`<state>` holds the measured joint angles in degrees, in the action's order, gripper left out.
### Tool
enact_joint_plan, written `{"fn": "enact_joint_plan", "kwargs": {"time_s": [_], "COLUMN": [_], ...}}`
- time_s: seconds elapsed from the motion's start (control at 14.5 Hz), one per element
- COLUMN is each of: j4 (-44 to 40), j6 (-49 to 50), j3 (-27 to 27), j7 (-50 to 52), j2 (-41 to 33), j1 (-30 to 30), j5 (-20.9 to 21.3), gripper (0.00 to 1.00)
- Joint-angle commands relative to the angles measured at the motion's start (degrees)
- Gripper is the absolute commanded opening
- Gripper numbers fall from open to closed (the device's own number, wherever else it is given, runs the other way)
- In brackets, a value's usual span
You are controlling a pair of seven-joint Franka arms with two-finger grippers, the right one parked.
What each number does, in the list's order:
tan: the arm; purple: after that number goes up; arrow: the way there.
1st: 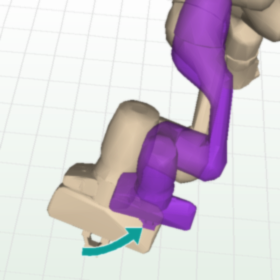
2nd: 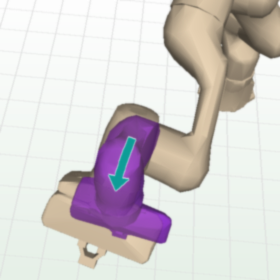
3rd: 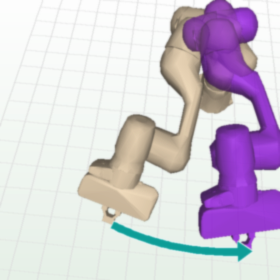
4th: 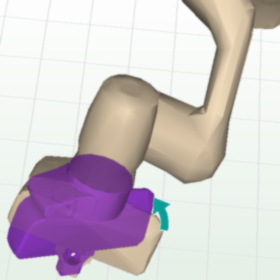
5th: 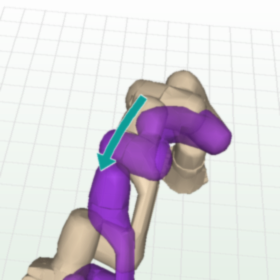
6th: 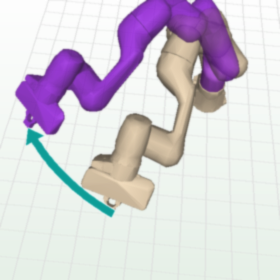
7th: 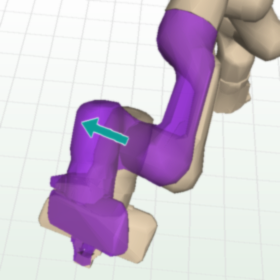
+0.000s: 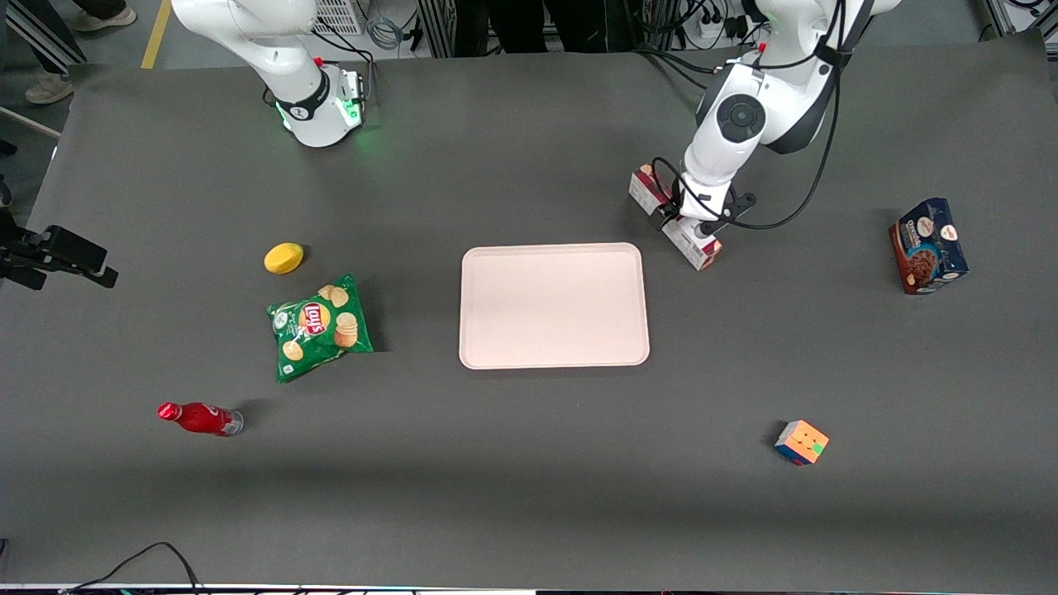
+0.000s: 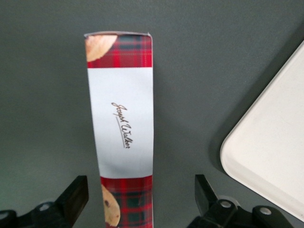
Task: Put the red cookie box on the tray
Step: 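Lower the left gripper and close it on the cookie box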
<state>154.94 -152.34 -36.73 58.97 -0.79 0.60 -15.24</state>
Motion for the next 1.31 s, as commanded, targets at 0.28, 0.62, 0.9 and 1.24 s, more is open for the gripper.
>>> {"fn": "enact_joint_plan", "kwargs": {"time_s": [0.28,0.62,0.9,1.24], "j4": [0.63,0.54,0.37,-4.36], "j6": [-2.96,-2.96,-2.79,6.39], "j3": [0.08,0.08,0.08,1.39], "j7": [0.01,0.01,0.09,-0.43], "j2": [3.16,3.43,3.17,-2.62], "j1": [0.11,-0.07,-0.16,-0.59], "j5": [2.32,2.32,2.32,2.41], "gripper": [0.88,0.37,0.13,0.07]}}
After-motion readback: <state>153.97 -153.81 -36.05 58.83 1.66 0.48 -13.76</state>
